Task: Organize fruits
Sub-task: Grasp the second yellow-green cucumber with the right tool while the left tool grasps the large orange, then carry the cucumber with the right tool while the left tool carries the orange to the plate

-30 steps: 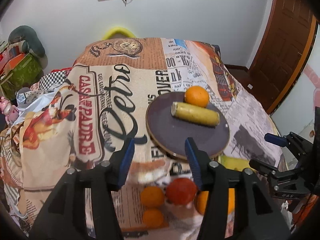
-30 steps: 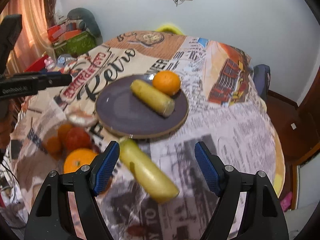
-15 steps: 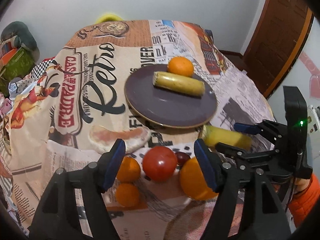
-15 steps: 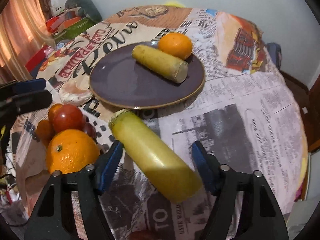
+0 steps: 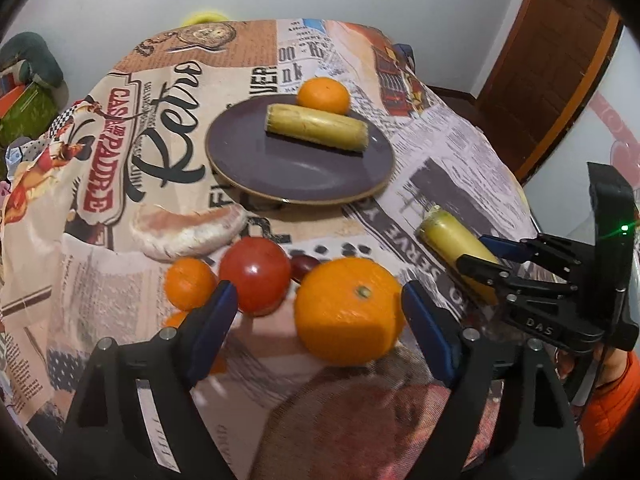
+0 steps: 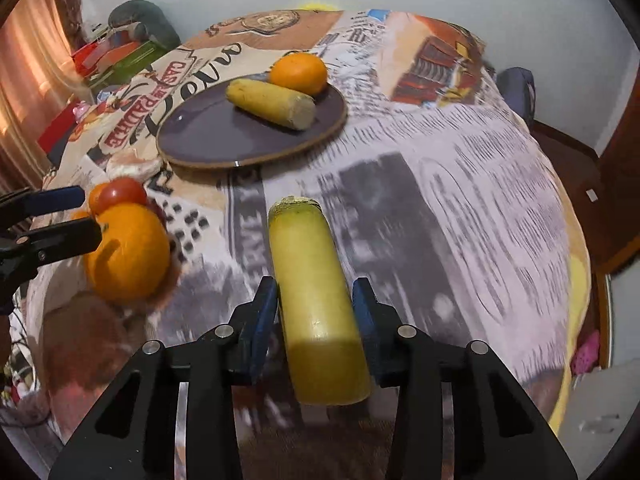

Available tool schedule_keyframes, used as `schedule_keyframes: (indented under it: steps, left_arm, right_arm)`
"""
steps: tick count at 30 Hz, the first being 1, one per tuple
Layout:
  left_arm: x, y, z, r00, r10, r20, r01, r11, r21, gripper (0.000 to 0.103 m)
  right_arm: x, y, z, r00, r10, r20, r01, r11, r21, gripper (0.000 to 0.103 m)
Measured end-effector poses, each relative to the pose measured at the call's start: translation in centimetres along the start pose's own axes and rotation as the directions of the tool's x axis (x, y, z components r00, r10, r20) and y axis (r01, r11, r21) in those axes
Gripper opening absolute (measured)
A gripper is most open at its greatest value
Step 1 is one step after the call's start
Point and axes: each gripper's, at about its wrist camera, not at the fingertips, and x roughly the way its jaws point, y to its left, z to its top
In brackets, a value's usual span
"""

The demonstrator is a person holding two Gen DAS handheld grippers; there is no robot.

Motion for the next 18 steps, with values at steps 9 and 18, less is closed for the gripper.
schedule_keyframes:
  steps: [9, 18]
  left_arm:
    - [2.4, -1.2, -1.5, 0.999, -0.003, -0.047, 0.002, 1.000, -0.011, 0.084]
    - [3.0, -1.0, -1.5, 0.999, -0.012, -0.042, 0.011, 0.999, -0.035, 0.077]
  right_arm:
    - [0.0, 0.5, 0.9, 0.999, 0.004, 0.042, -0.004, 1.000, 0.001, 0.037]
    - [2.3, 0.3, 0.8, 1.000, 0.015, 0.009, -0.015, 1.000, 0.016, 0.041]
